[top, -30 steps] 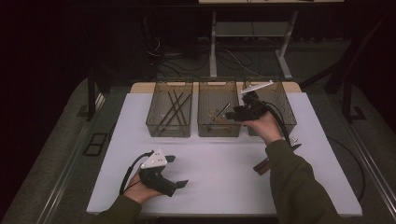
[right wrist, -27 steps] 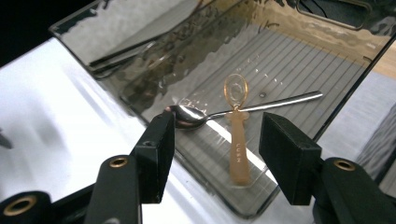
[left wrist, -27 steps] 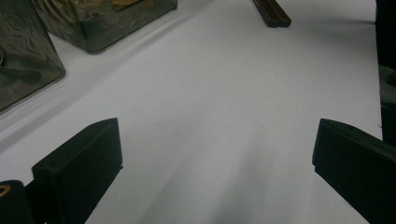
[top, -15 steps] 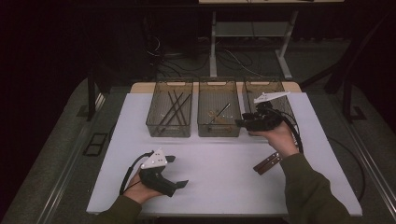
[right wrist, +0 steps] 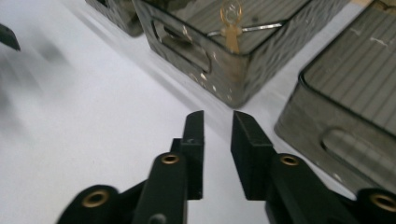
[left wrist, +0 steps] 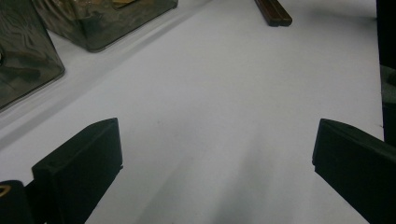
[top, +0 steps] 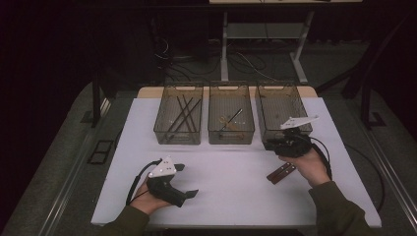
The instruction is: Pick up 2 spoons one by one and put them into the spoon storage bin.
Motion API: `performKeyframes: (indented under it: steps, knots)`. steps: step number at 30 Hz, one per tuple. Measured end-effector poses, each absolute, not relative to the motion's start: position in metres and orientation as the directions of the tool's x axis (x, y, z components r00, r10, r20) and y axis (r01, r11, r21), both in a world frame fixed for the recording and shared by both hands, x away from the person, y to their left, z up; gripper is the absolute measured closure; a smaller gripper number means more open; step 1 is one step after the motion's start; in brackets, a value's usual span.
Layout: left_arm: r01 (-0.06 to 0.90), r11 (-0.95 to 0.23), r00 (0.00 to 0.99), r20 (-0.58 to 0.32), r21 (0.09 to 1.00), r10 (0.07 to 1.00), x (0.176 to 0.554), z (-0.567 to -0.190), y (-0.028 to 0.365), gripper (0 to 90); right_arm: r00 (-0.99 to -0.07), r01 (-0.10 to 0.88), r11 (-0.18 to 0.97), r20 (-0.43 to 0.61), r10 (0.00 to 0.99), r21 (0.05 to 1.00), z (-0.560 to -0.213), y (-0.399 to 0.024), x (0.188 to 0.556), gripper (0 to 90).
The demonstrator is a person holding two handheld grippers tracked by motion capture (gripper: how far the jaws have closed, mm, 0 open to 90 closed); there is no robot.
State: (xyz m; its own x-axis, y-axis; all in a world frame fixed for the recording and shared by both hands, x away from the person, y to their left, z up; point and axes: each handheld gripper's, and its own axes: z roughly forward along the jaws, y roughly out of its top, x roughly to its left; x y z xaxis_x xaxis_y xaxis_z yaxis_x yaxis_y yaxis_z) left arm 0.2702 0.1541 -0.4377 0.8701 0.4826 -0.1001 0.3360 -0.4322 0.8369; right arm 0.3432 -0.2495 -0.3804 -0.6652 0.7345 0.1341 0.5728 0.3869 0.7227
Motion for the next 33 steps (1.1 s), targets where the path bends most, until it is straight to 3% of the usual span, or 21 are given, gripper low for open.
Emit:
performKeyframes:
  steps: [12, 33]
  knots:
    - [0.334, -0.431, 0.87, -0.098, 0.838, 0.483, 0.269, -0.437, 0.154, 0.2, -0.681, 0.595, 0.435, 0.137, 0.719, 0.676, -0.403, -0.26, 0.323, 89.6]
    - [0.332, -0.435, 0.872, -0.097, 0.837, 0.479, 0.27, -0.437, 0.154, 0.3, -0.718, 0.617, 0.535, 0.135, 0.683, 0.577, -0.433, -0.242, 0.312, 89.7]
